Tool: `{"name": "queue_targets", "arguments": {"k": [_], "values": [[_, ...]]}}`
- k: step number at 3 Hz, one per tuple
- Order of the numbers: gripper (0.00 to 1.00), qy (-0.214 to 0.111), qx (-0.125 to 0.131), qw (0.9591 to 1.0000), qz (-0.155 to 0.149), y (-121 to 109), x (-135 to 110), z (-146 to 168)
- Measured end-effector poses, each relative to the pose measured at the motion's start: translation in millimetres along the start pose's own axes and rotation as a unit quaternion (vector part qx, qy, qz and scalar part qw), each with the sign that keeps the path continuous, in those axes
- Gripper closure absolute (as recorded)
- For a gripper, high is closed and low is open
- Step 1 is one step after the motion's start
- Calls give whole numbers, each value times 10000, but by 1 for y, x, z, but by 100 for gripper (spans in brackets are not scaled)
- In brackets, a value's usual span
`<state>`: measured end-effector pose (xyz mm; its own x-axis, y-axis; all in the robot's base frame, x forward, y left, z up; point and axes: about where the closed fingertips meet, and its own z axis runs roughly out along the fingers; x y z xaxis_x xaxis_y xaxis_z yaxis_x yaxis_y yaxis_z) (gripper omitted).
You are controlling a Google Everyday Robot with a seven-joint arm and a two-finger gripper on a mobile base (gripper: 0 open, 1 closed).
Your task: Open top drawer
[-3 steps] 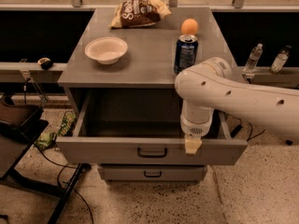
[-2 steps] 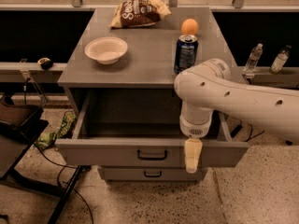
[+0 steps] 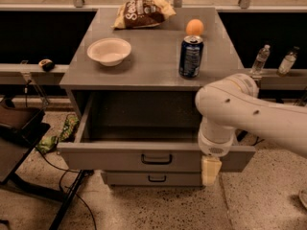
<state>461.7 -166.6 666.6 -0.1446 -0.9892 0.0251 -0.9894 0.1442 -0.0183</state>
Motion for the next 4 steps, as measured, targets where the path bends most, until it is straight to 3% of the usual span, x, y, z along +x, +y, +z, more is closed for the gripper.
{"name": "queue_targets", "arguments": {"k": [1, 3, 4], "values": [[49, 8, -130, 9999, 73, 43, 25, 2], [95, 7, -130, 9999, 73, 42, 25, -15], [100, 6, -130, 9999, 73, 42, 25, -16]]}}
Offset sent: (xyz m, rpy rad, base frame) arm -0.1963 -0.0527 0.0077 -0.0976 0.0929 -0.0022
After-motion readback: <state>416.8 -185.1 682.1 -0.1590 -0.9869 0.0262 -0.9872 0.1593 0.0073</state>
